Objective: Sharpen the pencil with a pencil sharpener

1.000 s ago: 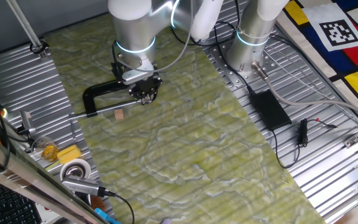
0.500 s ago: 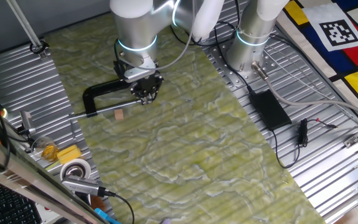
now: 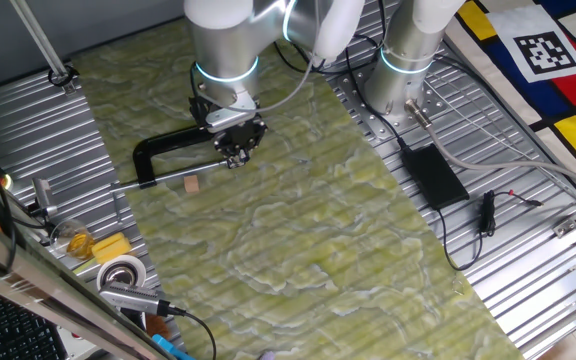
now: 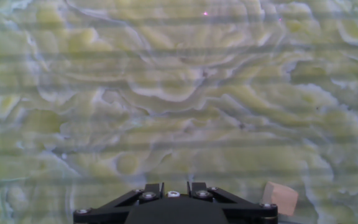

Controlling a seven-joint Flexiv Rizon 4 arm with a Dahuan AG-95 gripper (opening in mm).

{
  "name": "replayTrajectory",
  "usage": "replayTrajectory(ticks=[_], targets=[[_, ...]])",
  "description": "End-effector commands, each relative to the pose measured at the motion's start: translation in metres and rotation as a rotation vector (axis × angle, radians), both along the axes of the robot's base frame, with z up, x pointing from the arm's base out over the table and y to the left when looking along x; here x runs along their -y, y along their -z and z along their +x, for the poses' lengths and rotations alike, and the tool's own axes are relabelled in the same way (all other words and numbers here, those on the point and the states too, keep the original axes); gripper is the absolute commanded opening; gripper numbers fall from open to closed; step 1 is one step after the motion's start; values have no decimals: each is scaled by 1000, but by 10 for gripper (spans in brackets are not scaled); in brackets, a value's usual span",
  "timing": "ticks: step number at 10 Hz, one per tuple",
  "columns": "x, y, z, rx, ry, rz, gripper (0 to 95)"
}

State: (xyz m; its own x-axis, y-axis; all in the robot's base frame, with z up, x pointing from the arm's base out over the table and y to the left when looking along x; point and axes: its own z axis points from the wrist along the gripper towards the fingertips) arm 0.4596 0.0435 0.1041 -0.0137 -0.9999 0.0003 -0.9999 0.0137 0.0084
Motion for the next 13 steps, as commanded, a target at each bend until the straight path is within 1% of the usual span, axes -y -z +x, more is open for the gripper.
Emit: replayTrajectory(ticks=[1,3,8,12,13], targets=[[0,1,0,1,-3,1,190],[0,2,0,6,-1,0,190],[1,8,1,7,16,2,190],[1,9,1,7,19,5,190],[1,9,1,7,23,7,0]])
